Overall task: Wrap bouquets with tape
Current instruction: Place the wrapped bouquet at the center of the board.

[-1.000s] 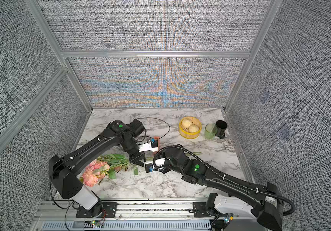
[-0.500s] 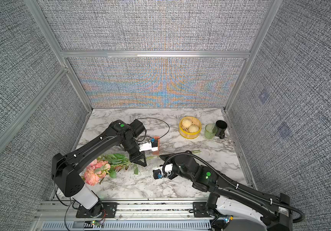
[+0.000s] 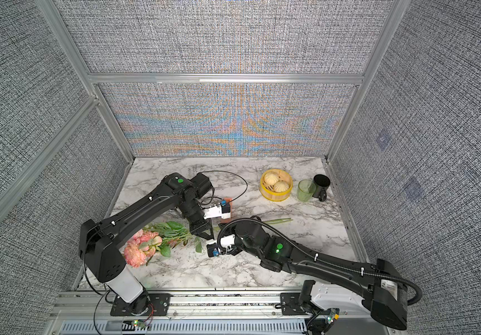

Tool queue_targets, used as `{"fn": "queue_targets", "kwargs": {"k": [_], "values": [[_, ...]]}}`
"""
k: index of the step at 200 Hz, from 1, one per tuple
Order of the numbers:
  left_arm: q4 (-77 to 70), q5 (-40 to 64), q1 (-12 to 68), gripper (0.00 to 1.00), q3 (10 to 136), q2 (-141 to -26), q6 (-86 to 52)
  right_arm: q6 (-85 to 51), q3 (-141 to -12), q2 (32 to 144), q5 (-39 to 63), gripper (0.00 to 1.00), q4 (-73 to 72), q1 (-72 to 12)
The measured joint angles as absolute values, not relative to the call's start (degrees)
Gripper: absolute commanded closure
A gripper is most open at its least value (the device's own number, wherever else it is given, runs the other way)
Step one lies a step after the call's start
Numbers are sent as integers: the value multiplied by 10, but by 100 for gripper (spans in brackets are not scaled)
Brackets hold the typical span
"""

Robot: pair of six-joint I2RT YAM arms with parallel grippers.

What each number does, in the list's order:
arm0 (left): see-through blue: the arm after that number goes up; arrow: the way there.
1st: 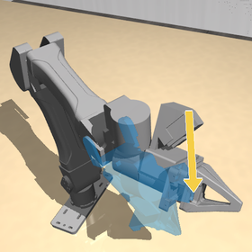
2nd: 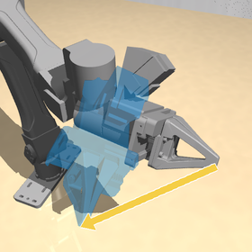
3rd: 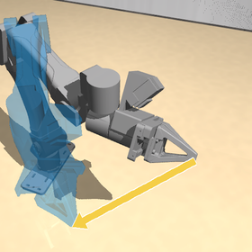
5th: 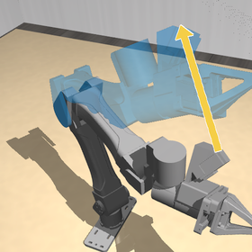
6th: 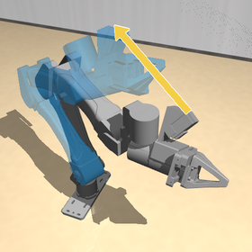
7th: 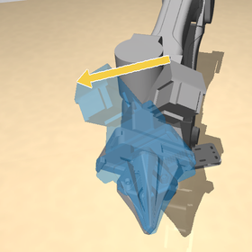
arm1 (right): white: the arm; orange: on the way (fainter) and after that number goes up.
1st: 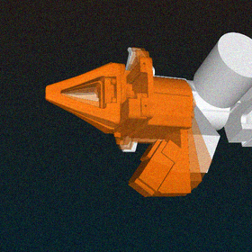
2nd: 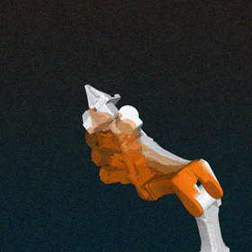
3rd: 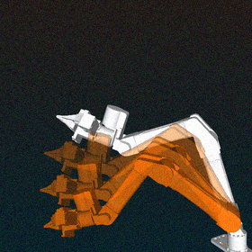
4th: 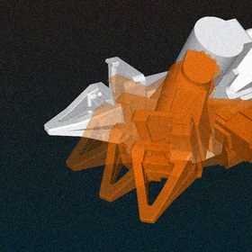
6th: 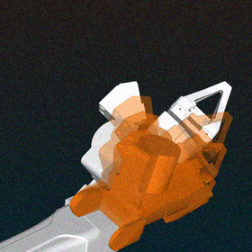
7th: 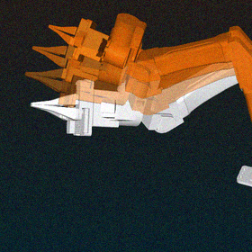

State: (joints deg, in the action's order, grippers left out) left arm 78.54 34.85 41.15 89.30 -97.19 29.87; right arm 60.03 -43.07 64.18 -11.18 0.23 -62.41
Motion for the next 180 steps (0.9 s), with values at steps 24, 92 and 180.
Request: {"fn": "queue_targets", "kwargs": {"k": [24,92,180], "values": [[789,350,411,100,896,-976,300,599,-429,640,-130,97,-7,-624],[788,343,408,77,915,-973,298,592,-425,639,-156,100,-26,-625],[711,319,399,24,917,-903,262,531,-445,692,-138,100,40,-601]]}}
